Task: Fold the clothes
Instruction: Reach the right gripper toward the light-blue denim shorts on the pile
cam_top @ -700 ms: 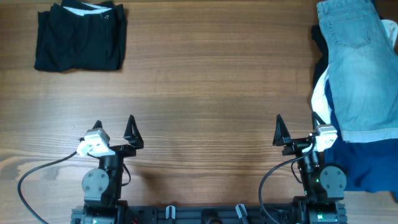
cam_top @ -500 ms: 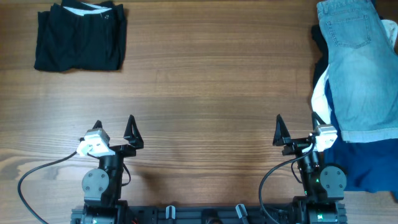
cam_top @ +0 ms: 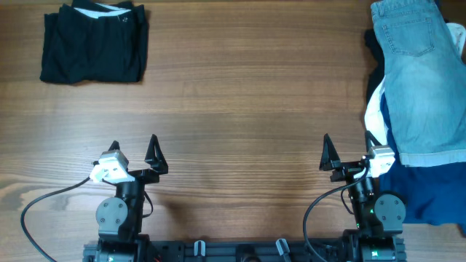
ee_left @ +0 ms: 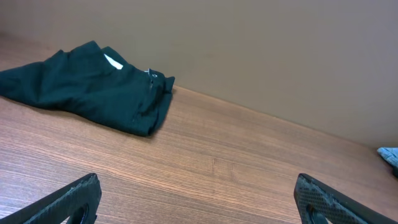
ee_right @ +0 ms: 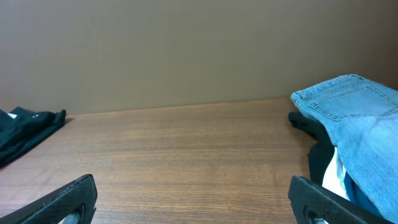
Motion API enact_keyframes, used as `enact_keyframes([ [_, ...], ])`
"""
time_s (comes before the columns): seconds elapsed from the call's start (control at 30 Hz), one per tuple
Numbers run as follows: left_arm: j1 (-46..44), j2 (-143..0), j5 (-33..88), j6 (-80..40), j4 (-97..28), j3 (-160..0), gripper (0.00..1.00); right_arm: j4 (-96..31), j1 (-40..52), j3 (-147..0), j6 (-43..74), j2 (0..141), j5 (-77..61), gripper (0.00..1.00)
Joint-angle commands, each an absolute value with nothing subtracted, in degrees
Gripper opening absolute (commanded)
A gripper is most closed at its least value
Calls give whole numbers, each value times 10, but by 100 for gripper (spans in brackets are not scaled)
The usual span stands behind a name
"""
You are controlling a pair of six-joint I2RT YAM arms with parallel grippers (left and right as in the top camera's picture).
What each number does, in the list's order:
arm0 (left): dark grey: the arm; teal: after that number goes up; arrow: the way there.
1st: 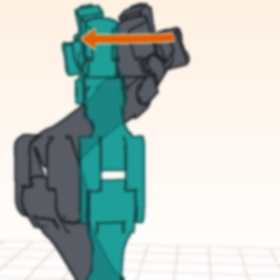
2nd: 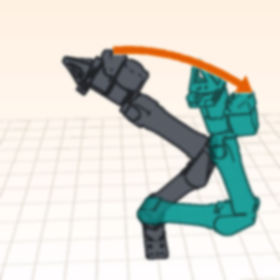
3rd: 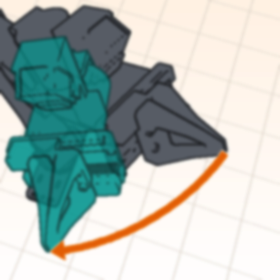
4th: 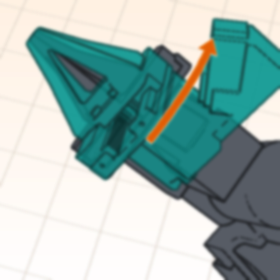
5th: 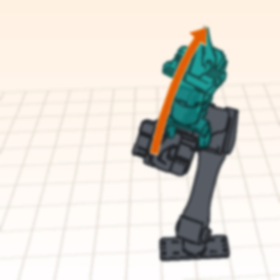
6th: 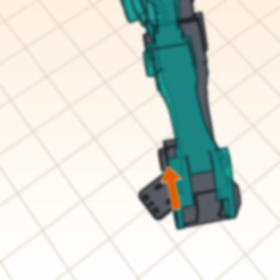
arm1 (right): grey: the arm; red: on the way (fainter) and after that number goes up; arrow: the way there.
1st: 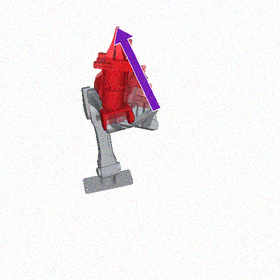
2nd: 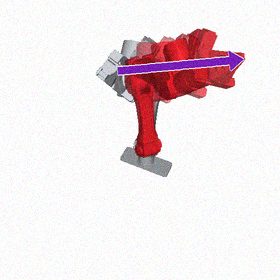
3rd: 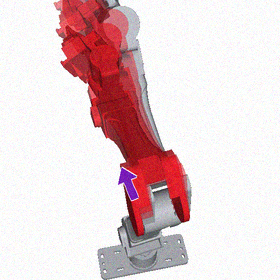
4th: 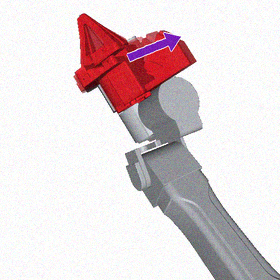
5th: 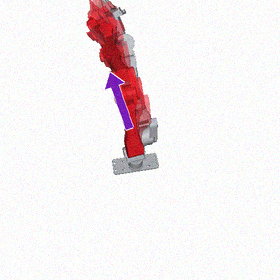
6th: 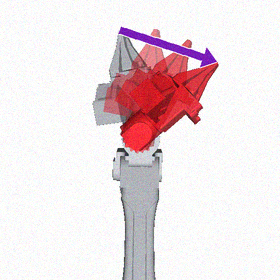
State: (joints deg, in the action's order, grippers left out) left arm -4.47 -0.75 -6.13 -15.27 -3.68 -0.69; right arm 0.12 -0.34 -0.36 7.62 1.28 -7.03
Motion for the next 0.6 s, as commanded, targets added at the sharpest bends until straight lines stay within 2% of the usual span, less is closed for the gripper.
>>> enact_keyframes([
  [0.0,-42,-4,-58,-141,-35,-4,100,4,-6,-3,75,10,-61,100],
  [0.37,-42,-4,-58,-141,-35,-4,100,4,-6,-3,96,10,-70,100],
  [0.43,-42,-4,-58,-141,-35,-4,100,6,-6,-3,232,10,-78,100],
  [0.5,-42,-4,-58,-141,-35,-4,100,6,-6,-3,441,10,-73,100],
  [0.57,-42,-4,-58,-141,-35,-4,100,5,-6,-3,573,10,-74,100],
])
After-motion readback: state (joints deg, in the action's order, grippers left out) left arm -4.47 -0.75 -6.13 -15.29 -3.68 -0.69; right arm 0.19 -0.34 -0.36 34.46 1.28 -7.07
